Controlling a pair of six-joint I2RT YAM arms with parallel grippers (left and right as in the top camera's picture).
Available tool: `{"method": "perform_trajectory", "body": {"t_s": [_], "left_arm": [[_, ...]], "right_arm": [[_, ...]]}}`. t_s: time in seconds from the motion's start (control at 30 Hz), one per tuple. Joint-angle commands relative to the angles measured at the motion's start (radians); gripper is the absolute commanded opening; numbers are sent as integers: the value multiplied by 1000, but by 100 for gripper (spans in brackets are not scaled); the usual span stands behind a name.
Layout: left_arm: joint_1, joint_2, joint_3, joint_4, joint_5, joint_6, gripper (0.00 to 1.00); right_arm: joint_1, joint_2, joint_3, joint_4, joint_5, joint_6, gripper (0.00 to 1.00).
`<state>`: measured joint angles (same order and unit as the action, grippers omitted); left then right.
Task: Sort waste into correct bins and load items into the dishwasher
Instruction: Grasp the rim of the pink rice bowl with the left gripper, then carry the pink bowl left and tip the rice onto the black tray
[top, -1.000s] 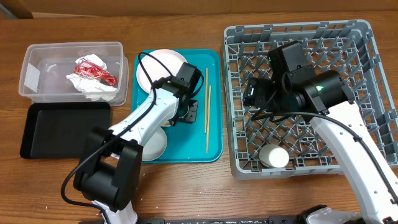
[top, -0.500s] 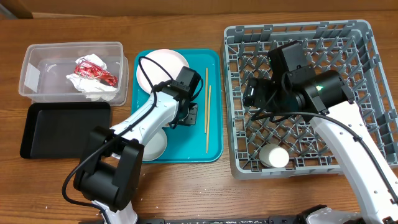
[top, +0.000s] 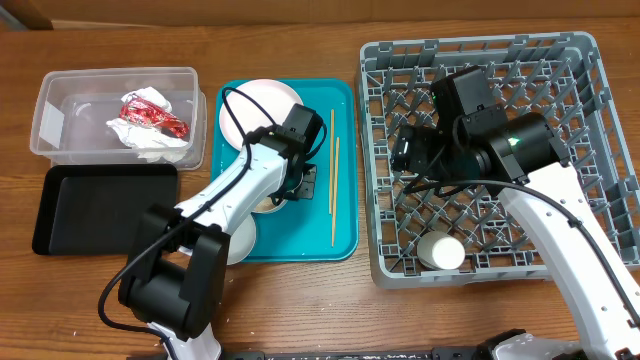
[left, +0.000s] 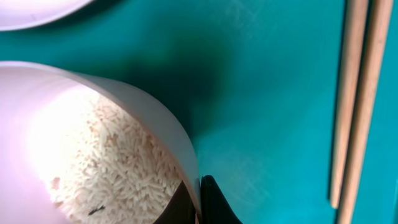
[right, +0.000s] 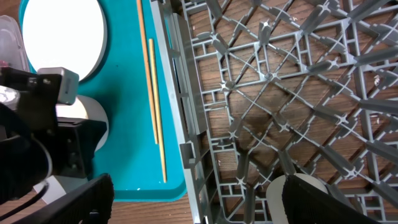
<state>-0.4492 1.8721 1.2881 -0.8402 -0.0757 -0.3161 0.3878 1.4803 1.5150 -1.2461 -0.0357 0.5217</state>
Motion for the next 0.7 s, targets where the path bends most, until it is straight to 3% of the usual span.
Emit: {"method": "perform_trajectory", "body": {"t_s": [0.0, 0.37, 0.67], "left_arm": [[3, 3, 69, -27, 24, -13, 4], [17, 3, 295, -218, 13, -13, 4], [182, -2, 612, -560, 48, -3, 4]], "right_arm": [[1, 1, 16, 3, 16, -6, 88], [1, 1, 16, 0, 16, -6, 88], [1, 1, 16, -3, 15, -29, 88]]}}
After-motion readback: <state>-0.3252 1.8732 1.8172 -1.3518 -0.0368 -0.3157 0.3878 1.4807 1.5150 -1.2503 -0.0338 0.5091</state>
